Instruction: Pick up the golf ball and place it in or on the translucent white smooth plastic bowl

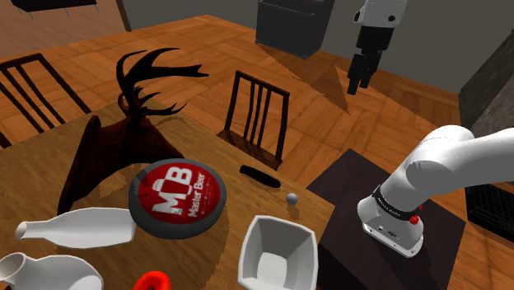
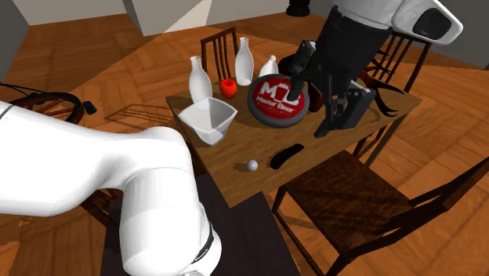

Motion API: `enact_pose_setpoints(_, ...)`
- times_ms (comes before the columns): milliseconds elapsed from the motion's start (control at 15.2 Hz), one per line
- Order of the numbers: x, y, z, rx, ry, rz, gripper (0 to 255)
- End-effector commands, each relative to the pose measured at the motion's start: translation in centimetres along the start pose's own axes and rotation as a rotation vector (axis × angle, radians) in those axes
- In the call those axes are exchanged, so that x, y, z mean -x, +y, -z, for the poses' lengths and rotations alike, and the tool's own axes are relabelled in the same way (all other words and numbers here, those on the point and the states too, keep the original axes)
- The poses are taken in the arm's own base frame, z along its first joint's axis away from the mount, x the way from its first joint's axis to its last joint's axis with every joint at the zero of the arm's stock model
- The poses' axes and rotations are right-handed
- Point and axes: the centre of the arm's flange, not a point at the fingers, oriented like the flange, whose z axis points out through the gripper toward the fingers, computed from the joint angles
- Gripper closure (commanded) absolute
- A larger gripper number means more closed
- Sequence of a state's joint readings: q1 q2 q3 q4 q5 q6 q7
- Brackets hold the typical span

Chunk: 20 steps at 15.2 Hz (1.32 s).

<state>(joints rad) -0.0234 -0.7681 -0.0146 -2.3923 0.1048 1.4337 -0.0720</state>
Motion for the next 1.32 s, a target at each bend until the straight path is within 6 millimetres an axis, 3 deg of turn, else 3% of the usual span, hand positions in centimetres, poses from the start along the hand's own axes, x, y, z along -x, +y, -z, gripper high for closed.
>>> enact_pose_setpoints(0, 0.0, 0.0, 0.0, 0.000, 0.000, 0.000, 0)
enact_pose_setpoints(1254, -7.1, -9.5, -22.7, 0.012, -0.094, 0.095, 0)
